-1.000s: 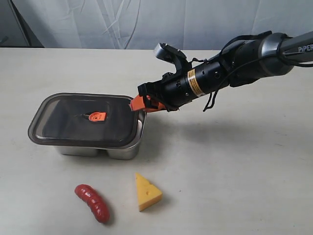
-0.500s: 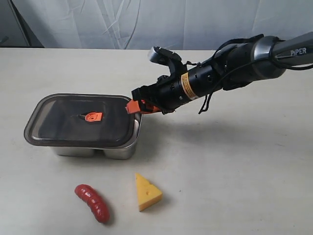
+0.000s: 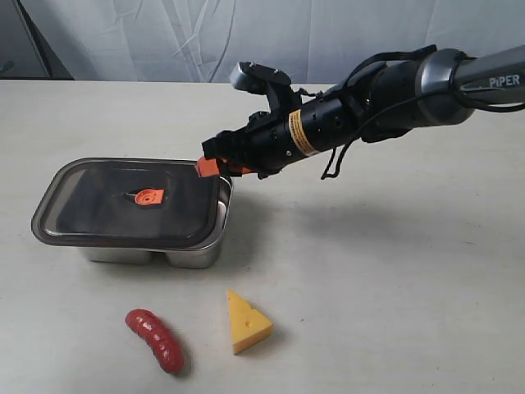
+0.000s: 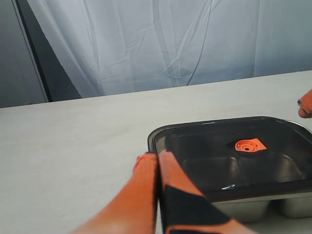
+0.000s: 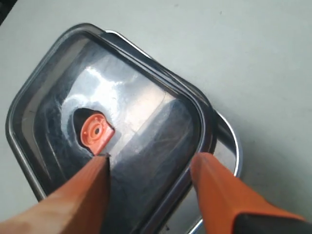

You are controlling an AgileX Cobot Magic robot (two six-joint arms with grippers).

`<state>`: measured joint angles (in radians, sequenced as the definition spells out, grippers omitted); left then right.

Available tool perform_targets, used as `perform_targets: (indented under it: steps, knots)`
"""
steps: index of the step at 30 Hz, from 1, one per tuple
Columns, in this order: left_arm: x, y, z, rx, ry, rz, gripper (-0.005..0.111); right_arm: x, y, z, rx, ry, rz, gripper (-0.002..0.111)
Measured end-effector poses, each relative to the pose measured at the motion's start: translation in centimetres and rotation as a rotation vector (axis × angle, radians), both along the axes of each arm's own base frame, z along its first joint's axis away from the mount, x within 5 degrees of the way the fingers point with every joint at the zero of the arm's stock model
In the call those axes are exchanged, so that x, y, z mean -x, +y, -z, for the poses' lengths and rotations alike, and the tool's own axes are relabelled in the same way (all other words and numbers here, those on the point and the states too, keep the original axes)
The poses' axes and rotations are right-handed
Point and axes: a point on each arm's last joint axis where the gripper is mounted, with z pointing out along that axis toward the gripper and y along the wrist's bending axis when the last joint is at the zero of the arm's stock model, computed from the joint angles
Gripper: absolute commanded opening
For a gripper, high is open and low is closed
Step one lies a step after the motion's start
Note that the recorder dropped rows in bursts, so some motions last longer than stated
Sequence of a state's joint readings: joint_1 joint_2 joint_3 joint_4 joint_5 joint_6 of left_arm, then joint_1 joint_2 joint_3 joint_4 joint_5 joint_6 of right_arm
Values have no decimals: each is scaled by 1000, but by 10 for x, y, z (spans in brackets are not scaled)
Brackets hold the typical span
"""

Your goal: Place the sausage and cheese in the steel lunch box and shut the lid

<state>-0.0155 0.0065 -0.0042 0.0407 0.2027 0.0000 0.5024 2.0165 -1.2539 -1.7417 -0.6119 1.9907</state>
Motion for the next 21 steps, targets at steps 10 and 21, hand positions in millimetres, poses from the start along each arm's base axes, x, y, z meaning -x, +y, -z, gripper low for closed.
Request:
perform_targets:
  steps: [10, 21]
  knots:
    - [0, 0, 0, 0, 0, 0, 0, 0, 1, 6, -7, 38, -3, 51]
    - [0, 0, 0, 0, 0, 0, 0, 0, 2, 20, 7, 72, -4, 51]
